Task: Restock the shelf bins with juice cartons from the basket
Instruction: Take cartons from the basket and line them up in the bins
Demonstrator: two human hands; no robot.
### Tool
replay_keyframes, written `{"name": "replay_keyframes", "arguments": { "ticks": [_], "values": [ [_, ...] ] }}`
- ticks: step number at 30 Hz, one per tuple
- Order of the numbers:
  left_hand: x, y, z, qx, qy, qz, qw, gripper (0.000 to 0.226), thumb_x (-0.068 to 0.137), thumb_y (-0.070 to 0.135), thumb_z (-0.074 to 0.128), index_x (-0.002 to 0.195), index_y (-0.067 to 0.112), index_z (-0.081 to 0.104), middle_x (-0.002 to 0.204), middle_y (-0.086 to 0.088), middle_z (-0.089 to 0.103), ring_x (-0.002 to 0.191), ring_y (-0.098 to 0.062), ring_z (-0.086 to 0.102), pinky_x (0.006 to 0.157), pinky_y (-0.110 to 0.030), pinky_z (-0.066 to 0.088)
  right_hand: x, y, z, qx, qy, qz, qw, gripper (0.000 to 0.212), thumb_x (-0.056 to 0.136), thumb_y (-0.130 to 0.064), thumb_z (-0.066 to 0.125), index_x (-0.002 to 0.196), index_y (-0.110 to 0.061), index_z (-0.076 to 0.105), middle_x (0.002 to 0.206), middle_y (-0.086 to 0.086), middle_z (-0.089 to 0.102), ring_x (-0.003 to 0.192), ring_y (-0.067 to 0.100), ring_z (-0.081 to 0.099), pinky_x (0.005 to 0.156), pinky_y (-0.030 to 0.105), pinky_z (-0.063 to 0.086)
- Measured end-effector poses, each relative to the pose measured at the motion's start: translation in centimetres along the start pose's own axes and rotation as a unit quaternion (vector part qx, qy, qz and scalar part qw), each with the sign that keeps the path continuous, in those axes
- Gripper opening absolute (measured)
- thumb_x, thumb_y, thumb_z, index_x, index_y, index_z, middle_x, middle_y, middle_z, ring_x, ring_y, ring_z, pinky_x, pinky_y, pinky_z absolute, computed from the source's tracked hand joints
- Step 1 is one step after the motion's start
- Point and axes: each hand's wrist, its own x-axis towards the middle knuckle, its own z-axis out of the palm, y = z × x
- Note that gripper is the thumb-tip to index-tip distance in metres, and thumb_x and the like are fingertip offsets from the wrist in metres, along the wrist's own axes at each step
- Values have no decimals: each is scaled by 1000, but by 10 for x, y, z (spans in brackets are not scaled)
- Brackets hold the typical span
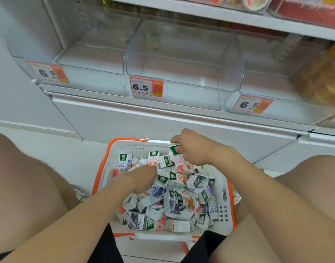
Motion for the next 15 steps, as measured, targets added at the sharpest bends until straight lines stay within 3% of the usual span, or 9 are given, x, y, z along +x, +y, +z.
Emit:
{"name": "replay_keyframes", "arguments": {
  "ticks": [4, 5, 7, 10, 12, 15],
  "values": [
    [-23, -4, -53, -141, 170, 15, 975, 19, 111, 23, 43, 128, 20, 52, 124, -3, 57, 98, -23, 61, 79, -33, 46, -3, -5, -36, 65, 129, 8, 989, 22, 101, 1, 43, 103, 0, 65, 88, -2, 53, 105, 33, 47, 82, 40, 39],
    [-30, -5, -65, -187, 218, 15, 958, 17, 112, 26, 42, 125, 23, 52, 118, -3, 60, 94, -23, 63, 76, -34, 48, -4, -7, -44, 82, 161, 7, 984, 25, 102, 0, 43, 106, 0, 67, 93, -4, 55, 109, 35, 48, 84, 38, 36],
    [-48, -5, -86, -322, 284, 12, 903, 19, 112, 29, 41, 123, 26, 56, 109, -9, 65, 87, -27, 66, 76, -41, 54, -5, -11, -58, 147, 220, 16, 964, 32, 108, -12, 40, 125, -3, 66, 115, 10, 61, 116, 36, 51, 89, 33, 34],
    [-72, -3, -106, -498, 294, 27, 815, 25, 113, 30, 40, 118, 29, 65, 112, -8, 71, 96, -27, 71, 90, -45, 60, -6, -20, -65, 226, 272, 27, 935, 35, 112, -26, 38, 129, -10, 63, 120, 13, 66, 110, 30, 56, 83, 32, 37],
    [-85, -1, -115, -566, 272, 44, 777, 28, 114, 28, 41, 120, 20, 67, 110, -13, 70, 93, -23, 72, 95, -48, 61, -5, -27, -64, 276, 286, 32, 917, 33, 111, -29, 39, 126, -15, 64, 112, 6, 68, 99, 24, 59, 77, 31, 38],
    [-96, -2, -130, -598, 283, 53, 748, 21, 108, 26, 56, 124, 14, 62, 115, -22, 65, 96, -31, 74, 91, -49, 63, -1, -42, -63, 366, 321, 15, 874, 28, 106, -36, 45, 124, -26, 65, 109, 2, 71, 93, 21, 69, 81, 40, 57]
  ]
}}
